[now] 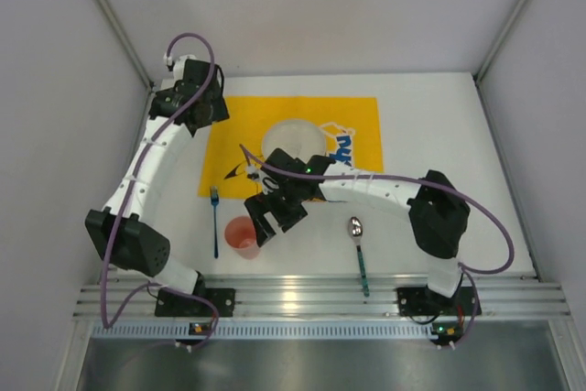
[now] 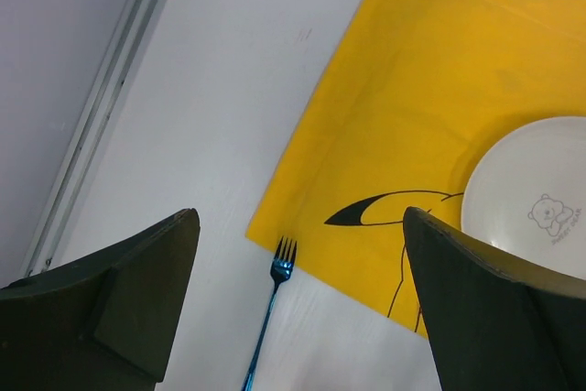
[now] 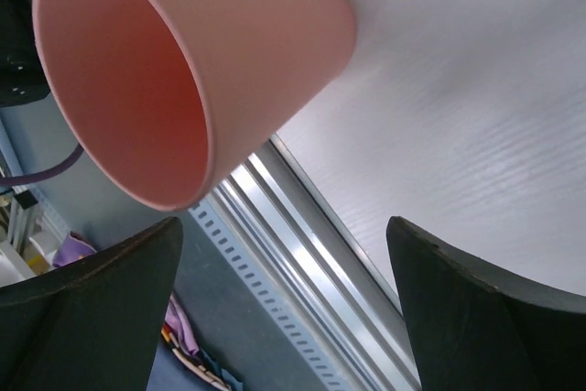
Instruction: Set the dinner table for one person
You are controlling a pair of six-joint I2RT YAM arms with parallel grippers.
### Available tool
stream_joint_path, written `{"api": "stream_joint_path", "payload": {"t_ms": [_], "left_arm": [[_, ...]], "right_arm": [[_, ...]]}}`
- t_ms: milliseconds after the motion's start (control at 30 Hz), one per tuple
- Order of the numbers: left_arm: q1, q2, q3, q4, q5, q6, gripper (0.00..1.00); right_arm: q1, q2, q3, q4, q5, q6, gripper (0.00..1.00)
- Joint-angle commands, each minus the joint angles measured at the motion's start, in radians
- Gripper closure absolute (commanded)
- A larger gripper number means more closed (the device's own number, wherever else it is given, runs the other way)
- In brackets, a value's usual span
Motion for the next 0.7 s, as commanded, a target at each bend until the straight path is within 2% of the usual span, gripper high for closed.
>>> {"api": "stream_joint_path", "payload": {"t_ms": [0, 267, 433, 533, 667], "left_arm": [[0.001, -0.077, -0.072, -0.034, 0.0, -0.055, 0.02], [0.006, -0.252, -0.309, -0.016, 0.033, -0.067, 0.03], [0.006, -0.304, -0.352, -0.019, 0.033, -0.069, 0.04], [0.006, -0.3, -0.349, -0.017, 0.042, -0.072, 0.05], [0.006, -0.283, -0.327, -0.011, 0.061, -0.073, 0.07]], "right_arm": [[0.019, 0.031, 0.133, 0.011, 0.004, -0.03, 0.07], [0.027, 0.028, 0.151, 0.014, -0.02, -0.027, 0.09], [0.023, 0.026, 0.159, 0.014, 0.009, -0.026, 0.1], [0.029, 0.064, 0.193, -0.001, 0.078, -0.001, 0.12], [0.073, 0.144, 0.272, -0.047, 0.254, 0.005, 0.14]]}}
